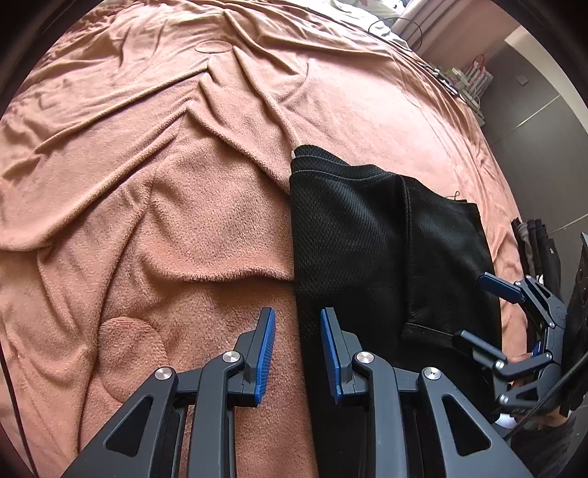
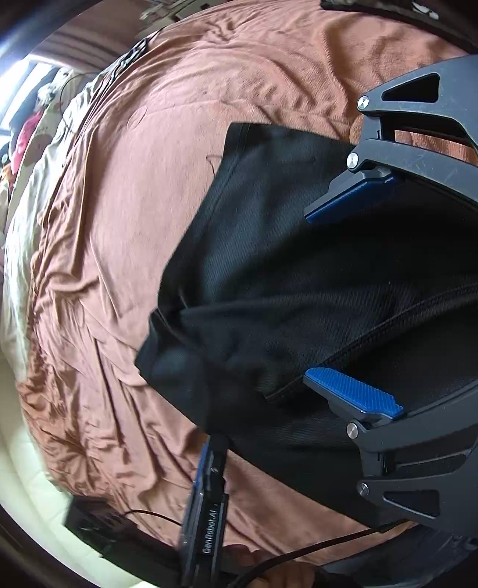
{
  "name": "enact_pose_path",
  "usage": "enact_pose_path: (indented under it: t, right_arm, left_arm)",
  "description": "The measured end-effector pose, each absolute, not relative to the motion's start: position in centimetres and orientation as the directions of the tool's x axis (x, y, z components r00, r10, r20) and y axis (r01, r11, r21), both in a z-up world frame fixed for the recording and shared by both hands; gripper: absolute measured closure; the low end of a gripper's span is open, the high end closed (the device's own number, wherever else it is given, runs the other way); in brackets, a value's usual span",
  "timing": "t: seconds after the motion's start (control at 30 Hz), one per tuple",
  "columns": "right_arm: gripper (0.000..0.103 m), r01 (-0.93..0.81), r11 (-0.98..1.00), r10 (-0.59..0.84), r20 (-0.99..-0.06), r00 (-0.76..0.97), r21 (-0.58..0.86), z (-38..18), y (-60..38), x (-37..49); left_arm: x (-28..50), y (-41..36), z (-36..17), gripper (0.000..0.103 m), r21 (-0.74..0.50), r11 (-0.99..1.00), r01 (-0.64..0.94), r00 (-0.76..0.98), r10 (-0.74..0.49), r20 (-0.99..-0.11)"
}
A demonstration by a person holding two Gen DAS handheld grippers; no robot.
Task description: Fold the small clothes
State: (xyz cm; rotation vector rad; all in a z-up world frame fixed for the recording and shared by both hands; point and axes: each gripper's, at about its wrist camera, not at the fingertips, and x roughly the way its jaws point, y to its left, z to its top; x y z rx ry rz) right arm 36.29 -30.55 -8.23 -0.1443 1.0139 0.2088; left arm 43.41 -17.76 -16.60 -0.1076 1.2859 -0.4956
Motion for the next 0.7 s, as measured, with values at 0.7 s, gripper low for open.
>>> enact_pose_path:
  t: [0.7]
  right_arm:
    - [0.023, -0.157, 0.960, -0.117, -0.838, 0.533, -0.234, -8.8, -31.3, 39.3]
  left_arm:
    - [44.4, -18.2, -15.1, 0.076, -0.355, 0.881, 0.313, 0.219, -0.431, -0.875]
